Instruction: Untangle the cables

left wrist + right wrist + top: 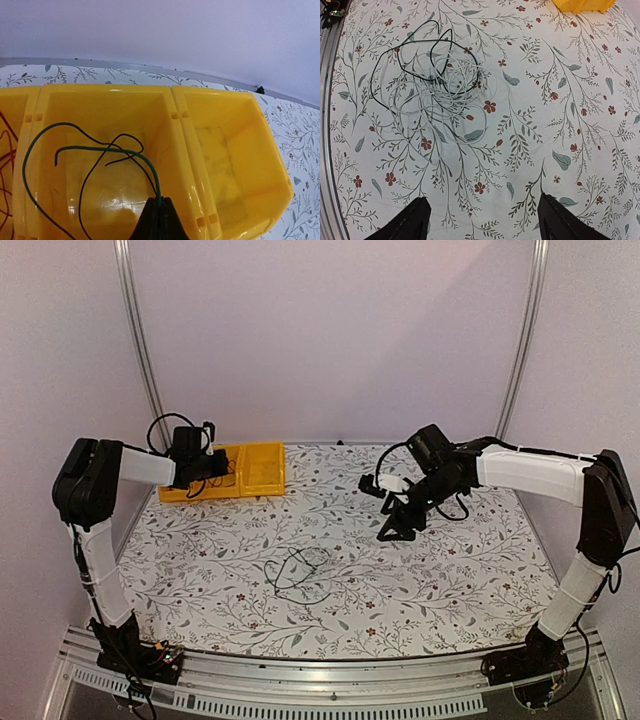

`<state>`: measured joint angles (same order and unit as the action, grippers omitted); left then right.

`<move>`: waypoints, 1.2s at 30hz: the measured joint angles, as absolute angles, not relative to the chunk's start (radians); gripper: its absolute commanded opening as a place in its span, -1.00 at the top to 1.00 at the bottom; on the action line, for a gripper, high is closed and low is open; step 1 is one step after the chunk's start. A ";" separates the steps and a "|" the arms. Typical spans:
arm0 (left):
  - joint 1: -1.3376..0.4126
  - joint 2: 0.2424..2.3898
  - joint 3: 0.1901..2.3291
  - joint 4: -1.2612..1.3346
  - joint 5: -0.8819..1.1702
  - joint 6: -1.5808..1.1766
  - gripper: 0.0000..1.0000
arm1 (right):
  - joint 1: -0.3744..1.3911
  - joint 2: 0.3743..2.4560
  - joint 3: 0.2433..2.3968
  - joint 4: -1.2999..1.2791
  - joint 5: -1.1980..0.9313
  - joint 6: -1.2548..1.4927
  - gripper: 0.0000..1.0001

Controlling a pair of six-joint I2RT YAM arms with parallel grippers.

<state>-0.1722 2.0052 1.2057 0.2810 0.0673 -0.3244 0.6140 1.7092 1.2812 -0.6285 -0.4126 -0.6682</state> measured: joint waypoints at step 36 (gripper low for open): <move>-0.198 1.612 1.374 -0.342 0.096 -0.209 0.32 | 0.620 1.721 1.322 -0.648 -0.456 -0.701 -0.27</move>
<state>-0.1982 1.6115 1.3735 -0.3420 0.0956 -0.2089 0.6205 1.7214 1.3216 -0.6476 -0.4561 -0.7013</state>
